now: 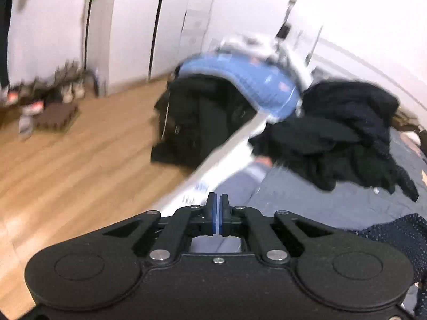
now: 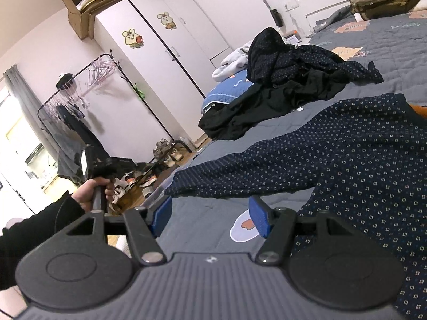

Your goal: Fold clothes

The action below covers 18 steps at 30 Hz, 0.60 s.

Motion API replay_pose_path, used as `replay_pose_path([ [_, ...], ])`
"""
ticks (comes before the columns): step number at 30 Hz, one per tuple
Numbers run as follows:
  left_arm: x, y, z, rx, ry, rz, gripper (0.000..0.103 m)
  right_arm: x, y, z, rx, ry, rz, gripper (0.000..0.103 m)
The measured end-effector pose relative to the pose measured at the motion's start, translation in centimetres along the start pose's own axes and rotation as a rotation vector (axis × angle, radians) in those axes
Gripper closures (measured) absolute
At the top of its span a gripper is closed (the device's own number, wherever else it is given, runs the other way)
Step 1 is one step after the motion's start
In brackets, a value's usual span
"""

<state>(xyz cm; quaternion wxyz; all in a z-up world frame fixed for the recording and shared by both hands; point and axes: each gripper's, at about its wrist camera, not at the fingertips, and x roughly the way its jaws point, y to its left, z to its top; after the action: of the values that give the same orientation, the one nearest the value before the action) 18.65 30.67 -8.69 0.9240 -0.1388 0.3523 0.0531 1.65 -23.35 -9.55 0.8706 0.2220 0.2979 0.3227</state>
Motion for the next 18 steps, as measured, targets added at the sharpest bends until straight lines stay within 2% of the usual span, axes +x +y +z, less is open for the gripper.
replay_pose_path([
  [2, -0.2, -1.0, -1.4, 0.034, 0.049, -0.065, 0.091, -0.1, 0.0, 0.1, 0.001, -0.003, 0.0, 0.04],
  [4, -0.6, -2.0, -3.3, 0.059, 0.07, -0.116, 0.059, -0.1, -0.2, 0.1, 0.012, -0.005, -0.001, 0.04],
  [5, -0.6, -2.3, -4.2, 0.049, 0.082, -0.139, 0.054, -0.1, -0.3, 0.1, 0.017, -0.003, -0.004, 0.04],
  [8, -0.9, -3.1, -7.1, -0.024, 0.112, -0.21, 0.054, -0.1, -0.1, 0.0, 0.013, 0.001, -0.002, 0.04],
  [13, 0.1, -2.6, -10.2, -0.224, 0.124, -0.272, 0.054, 0.0, 0.6, -0.1, 0.012, -0.005, 0.025, 0.04],
  [18, 2.2, -1.5, -10.7, -0.433, 0.109, -0.268, 0.054, 0.5, 1.7, -0.4, -0.013, -0.013, 0.025, 0.04],
])
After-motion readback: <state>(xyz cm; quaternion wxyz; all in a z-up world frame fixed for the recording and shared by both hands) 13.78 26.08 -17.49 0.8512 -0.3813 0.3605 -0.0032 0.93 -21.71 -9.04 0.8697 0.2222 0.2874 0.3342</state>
